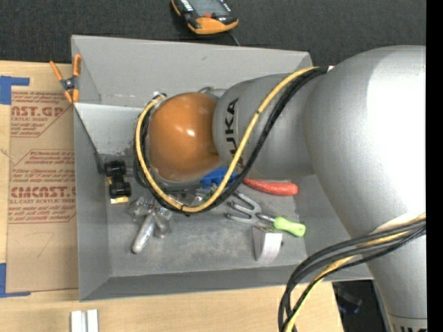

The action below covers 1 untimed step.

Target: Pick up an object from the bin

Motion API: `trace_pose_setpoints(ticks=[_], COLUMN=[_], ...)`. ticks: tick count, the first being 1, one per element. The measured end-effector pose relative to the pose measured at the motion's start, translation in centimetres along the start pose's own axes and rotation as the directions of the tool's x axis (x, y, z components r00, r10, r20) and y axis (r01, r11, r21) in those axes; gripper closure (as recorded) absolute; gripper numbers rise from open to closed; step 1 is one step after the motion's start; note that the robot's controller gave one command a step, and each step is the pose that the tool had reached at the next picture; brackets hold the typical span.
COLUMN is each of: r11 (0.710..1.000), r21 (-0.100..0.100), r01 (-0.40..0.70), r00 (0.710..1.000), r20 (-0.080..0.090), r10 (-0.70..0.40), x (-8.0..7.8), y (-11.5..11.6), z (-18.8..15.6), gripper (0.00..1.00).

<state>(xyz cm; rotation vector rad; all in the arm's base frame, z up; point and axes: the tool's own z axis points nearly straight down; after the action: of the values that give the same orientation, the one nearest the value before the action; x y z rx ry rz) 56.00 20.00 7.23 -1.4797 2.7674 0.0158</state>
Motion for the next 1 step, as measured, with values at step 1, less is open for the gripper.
trace_pose_setpoints(ticks=[1], r11=[1.000], r21=[-0.001], r01=[-0.001], r00=[1.000], r20=[0.000], r10=[0.001], x=[-0.03], y=[0.07], z=[-1.11], gripper=[1.00])
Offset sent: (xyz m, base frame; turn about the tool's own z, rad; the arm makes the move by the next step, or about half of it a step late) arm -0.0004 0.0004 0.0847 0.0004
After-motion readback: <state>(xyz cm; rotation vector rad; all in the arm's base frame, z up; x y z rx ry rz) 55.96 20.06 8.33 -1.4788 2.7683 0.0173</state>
